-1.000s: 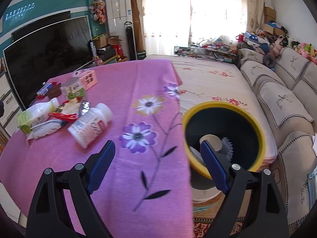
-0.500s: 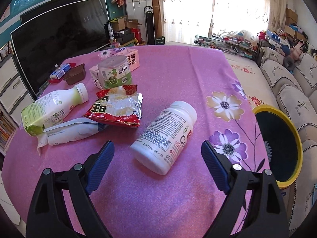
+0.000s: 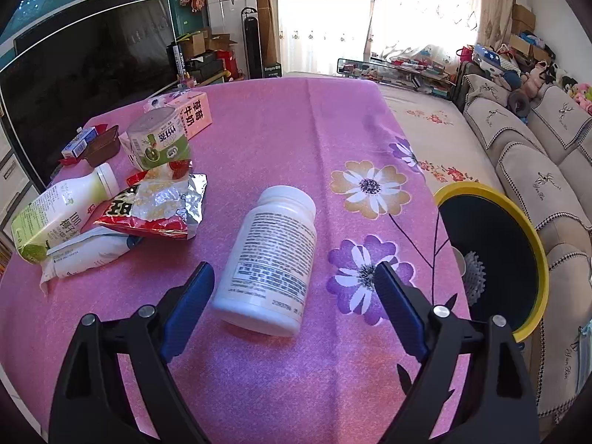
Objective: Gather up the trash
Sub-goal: 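Reach the right tool to the white pill bottle and grasp it, then carry the pill bottle over the bin and open the right tool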
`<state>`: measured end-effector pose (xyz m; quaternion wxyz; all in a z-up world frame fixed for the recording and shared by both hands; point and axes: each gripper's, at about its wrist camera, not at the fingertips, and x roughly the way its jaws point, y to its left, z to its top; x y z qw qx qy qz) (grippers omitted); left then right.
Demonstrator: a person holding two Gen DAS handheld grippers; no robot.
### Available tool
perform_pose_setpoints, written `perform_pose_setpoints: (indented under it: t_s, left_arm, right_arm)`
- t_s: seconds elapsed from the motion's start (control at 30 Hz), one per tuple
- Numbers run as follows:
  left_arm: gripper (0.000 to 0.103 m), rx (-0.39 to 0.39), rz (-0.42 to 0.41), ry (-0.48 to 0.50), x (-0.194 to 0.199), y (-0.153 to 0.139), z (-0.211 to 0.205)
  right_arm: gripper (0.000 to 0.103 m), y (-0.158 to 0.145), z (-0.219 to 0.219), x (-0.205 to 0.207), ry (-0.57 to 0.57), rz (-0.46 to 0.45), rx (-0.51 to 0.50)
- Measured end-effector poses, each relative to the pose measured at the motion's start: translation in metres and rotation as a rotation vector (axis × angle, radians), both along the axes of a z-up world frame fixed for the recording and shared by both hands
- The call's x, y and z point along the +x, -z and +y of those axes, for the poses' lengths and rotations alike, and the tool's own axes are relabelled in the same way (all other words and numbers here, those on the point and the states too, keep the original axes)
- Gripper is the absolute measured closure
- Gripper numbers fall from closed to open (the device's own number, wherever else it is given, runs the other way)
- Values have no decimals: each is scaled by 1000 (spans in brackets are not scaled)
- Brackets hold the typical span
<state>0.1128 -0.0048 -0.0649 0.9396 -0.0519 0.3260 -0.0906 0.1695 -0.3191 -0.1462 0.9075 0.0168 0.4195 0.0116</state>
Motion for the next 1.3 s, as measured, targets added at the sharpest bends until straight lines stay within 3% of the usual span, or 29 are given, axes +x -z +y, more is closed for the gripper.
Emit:
perform_pose_setpoints:
  t_s: [0.17, 0.3, 0.97, 1.13, 1.3]
  left_arm:
    - [5, 19, 7, 16, 3, 2, -10]
    - [5, 22, 7, 18, 5, 3, -12]
    - [5, 30, 1, 28, 5, 6, -19]
    - [5, 37, -1, 34, 5, 5, -24]
    - [5, 45, 7, 38, 8, 7, -29]
  right_arm:
    - [31, 11, -2, 1, -7, 28, 47]
    - [57, 14, -8, 0, 11, 20, 62]
    - [58, -23, -23, -35, -32, -72, 116]
    - [58, -34, -52, -45, 34, -104, 109]
    - [58, -31, -106, -47, 174, -104, 72]
